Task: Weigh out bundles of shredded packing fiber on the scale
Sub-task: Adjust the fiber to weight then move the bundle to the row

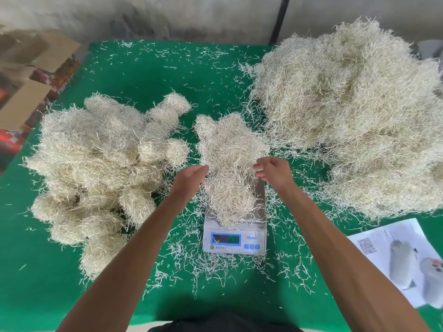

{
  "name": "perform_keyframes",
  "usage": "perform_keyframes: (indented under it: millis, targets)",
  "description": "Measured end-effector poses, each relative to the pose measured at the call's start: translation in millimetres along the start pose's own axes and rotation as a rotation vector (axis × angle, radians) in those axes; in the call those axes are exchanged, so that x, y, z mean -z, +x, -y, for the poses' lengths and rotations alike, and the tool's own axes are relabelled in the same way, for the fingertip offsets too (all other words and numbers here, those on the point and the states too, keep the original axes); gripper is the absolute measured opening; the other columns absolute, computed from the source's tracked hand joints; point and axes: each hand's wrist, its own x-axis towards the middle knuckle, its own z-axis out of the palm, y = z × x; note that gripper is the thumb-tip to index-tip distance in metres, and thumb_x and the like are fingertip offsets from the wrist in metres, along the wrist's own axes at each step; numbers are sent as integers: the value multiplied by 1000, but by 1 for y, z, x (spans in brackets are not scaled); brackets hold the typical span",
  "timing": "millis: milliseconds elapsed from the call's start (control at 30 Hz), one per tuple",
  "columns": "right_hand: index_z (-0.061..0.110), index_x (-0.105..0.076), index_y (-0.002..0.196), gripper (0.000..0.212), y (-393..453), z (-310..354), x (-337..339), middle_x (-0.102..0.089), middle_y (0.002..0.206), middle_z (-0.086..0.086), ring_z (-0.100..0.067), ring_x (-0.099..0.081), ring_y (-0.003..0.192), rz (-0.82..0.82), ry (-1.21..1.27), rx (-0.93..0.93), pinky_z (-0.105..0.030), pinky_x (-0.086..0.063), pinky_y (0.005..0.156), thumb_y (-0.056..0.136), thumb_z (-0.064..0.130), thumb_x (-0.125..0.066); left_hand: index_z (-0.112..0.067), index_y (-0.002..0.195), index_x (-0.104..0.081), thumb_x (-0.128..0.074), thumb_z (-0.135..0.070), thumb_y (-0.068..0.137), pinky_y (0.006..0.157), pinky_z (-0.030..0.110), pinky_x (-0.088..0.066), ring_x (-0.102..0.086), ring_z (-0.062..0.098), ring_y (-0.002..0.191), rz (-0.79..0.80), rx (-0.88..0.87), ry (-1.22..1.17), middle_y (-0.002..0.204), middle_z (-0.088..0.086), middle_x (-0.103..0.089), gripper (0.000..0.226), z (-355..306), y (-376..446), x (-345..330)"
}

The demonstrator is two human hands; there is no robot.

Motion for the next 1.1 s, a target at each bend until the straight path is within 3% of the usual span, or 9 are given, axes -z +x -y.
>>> perform_keyframes:
  millis: [100, 200, 333, 500, 600, 767, 867, 1000, 1100]
  targets:
    - [10, -68, 119, 26, 12, 5, -5, -72, 119, -5, -43, -68, 101, -11, -88, 48, -57, -55, 97, 109, 23, -48, -25, 105, -68, -52, -58, 95, 72, 37, -60, -65, 17, 80, -18, 10, 38, 98, 9, -74, 38, -3, 21, -4]
    - [9, -67, 125, 44, 32, 9, -8, -72, 123, -6, -22, -71, 96, 44, -167, 78, -36, -58, 85, 112, 38, -37, -24, 92, -71, -39, -56, 102, 56, 21, -50, -64, 13, 61, 15, 13, 63, 90, 10, -76, 47, -11, 50, -9]
    - [11, -67, 116, 53, 71, 10, -17, -72, 110, -6, -20, -69, 103, 176, -148, 2, -48, -53, 104, 111, 48, -30, -16, 97, -75, -21, -56, 106, 91, 38, -56, -75, 15, 80, 209, 27, 128, 89, 0, -78, 68, -25, 94, -22]
    - [14, -55, 143, 67, 119, 18, -35, -69, 116, -4, -24, -66, 112, 255, -189, -100, -54, -38, 117, 106, 62, -28, -22, 116, -69, -15, -70, 99, 83, 39, -58, -67, 22, 101, 411, 171, 89, 122, 4, -70, 74, -42, 144, -46]
    - [22, -46, 152, 64, 149, 26, -42, -59, 142, -8, -19, -57, 119, 256, -190, -54, -52, -32, 119, 107, 63, -29, -25, 129, -62, -15, -72, 98, 67, 30, -59, -54, 23, 115, 424, 203, -8, 136, 3, -59, 73, -52, 170, -56]
    - [28, -60, 113, 24, 180, 28, -37, -68, 108, -4, -17, -65, 98, 224, -146, 25, -40, -55, 91, 108, 46, -46, -25, 139, -50, -45, -61, 98, 80, 33, -60, -56, 12, 112, 353, 52, 139, 143, 0, -51, 55, -59, 183, -66]
    - [20, -61, 123, 26, 179, 12, -33, -68, 111, 2, -13, -67, 101, 201, -166, 36, -36, -54, 92, 104, 38, -59, -23, 138, -45, -66, -55, 88, 91, 30, -53, -57, 11, 111, 315, -64, 285, 136, -2, -51, 62, -46, 159, -75]
    - [18, -61, 133, 37, 165, 6, -28, -67, 111, 8, -10, -67, 100, 169, -63, 16, -27, -54, 87, 100, 34, -66, -23, 100, -45, -61, -71, 82, 57, 19, -44, -48, 7, 75, -75, -251, 617, 94, -9, -47, 53, -37, 121, -88]
    - [16, -67, 119, 17, 156, 13, -25, -72, 106, -8, -23, -75, 92, 161, 138, -75, -26, -61, 73, 102, 19, -63, -21, 79, -54, -49, -91, 71, 41, 17, -34, -42, 6, 46, 50, 5, 576, 66, -11, -50, 71, -41, 108, -94]
